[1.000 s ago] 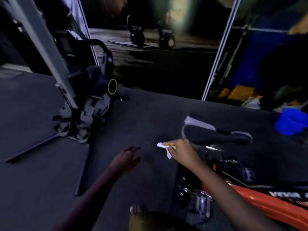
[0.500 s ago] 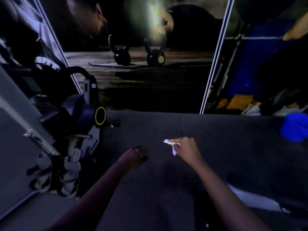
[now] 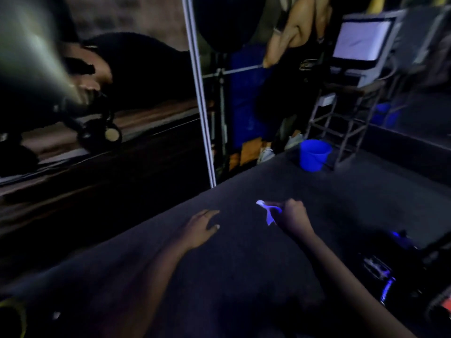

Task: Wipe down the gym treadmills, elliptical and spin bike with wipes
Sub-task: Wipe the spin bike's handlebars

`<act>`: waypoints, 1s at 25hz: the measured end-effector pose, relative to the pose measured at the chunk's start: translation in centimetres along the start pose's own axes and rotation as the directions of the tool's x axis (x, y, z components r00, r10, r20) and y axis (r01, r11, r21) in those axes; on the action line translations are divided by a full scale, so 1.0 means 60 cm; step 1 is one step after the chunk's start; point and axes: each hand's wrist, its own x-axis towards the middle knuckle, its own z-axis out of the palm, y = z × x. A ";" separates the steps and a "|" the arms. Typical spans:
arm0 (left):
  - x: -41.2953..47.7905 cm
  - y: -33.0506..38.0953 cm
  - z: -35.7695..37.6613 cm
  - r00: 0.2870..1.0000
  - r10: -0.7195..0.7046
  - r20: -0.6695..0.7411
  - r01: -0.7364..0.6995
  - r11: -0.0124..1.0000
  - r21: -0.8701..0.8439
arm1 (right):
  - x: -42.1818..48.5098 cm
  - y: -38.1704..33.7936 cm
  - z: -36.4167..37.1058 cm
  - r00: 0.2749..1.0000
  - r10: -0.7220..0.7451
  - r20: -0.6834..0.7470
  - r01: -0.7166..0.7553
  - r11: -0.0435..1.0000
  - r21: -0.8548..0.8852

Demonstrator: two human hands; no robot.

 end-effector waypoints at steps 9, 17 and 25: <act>0.362 0.122 -0.016 0.847 0.473 0.243 -0.476 0.878 -0.051 | 0.101 0.095 -0.089 0.849 0.446 -0.285 -0.467 0.884 -0.008; 0.661 0.383 0.018 0.593 0.739 0.319 -0.754 0.649 -0.100 | 0.220 0.258 -0.239 0.534 0.616 -0.580 -0.673 0.724 0.150; 0.878 0.694 0.040 0.284 0.929 0.238 -0.897 0.345 -0.276 | 0.324 0.420 -0.405 0.061 0.592 -0.803 -0.649 0.635 0.419</act>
